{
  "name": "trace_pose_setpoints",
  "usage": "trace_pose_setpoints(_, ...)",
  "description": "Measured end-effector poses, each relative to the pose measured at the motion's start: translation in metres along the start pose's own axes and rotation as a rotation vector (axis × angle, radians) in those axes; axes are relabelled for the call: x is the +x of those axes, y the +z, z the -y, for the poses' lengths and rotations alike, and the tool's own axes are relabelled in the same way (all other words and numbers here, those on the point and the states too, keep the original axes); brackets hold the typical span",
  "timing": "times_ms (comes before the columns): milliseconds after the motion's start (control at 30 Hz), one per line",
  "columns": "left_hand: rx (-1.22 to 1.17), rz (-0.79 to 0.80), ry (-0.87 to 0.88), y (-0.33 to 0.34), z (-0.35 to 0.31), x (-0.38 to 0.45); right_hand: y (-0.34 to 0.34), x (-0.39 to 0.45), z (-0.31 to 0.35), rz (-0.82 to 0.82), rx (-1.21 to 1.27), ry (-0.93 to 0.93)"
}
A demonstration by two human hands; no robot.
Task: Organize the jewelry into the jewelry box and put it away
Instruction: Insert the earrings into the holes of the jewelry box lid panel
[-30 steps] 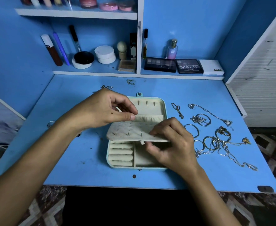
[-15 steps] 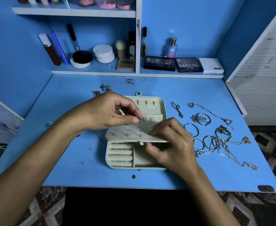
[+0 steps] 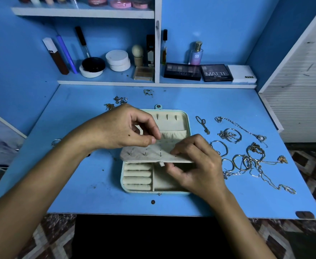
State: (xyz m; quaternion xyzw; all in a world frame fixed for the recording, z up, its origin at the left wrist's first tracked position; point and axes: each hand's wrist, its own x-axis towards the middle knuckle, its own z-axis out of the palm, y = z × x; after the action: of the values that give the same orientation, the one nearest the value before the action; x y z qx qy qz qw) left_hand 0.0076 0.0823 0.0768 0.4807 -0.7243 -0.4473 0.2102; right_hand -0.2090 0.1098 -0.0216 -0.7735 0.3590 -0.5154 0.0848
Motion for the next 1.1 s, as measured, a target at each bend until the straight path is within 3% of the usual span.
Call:
trace_pose_setpoints(567,0.106,0.176,-0.015,-0.002,-0.011,0.003,0.000,0.000,0.000,0.002,-0.010,-0.004)
trace_pose_setpoints(1100,0.210,0.218,0.026,0.003,-0.015,0.008,-0.001,0.000,0.001,0.000,-0.010,0.006)
